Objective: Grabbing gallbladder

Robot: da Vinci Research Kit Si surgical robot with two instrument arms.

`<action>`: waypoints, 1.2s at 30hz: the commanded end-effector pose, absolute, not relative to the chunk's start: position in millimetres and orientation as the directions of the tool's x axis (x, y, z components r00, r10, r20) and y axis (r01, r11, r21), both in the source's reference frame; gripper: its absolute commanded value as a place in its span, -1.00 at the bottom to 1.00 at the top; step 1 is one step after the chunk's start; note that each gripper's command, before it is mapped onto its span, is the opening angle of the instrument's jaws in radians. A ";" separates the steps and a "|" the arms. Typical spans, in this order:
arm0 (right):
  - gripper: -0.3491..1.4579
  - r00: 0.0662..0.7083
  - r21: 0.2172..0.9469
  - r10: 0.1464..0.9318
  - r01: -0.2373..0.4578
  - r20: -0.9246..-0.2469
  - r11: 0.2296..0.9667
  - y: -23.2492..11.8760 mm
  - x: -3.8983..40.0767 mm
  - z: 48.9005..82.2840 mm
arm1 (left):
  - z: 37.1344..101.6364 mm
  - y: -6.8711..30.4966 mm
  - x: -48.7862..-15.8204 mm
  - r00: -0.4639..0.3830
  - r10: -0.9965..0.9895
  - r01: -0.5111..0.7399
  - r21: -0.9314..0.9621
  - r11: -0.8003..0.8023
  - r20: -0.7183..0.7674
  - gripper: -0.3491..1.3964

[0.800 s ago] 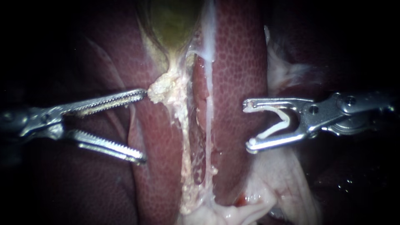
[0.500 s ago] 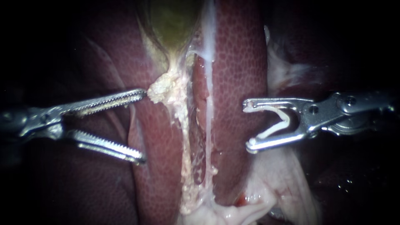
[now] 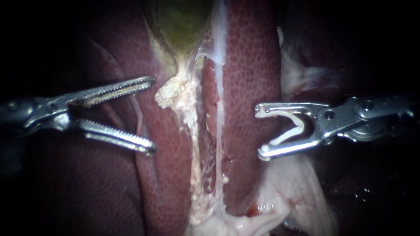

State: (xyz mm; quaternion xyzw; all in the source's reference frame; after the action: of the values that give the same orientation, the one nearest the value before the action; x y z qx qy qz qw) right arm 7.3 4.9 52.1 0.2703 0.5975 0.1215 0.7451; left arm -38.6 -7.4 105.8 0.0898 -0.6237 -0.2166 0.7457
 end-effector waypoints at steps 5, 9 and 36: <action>0.01 0.257 0.548 0.504 0.142 -0.825 0.824 4.8 7.3 52.1 | 106.7 -6.7 -40.4 0.129 -0.436 0.217 0.403 0.889 0.891 0.31; 0.01 0.257 0.548 0.504 0.142 -0.825 0.824 4.8 7.3 52.1 | 107.9 -6.3 -41.5 0.130 -0.434 0.220 0.401 0.889 0.891 0.29; 0.01 0.257 0.548 0.504 0.142 -0.825 0.824 4.8 7.4 52.1 | 109.8 -6.8 -40.1 0.164 -0.509 0.296 0.450 0.843 0.845 -1.00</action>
State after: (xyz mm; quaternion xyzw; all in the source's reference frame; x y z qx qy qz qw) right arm 7.4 4.8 52.1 0.2702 0.5974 0.1217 0.7452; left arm -40.0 -6.8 109.6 0.0901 -0.5889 -0.2668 0.7576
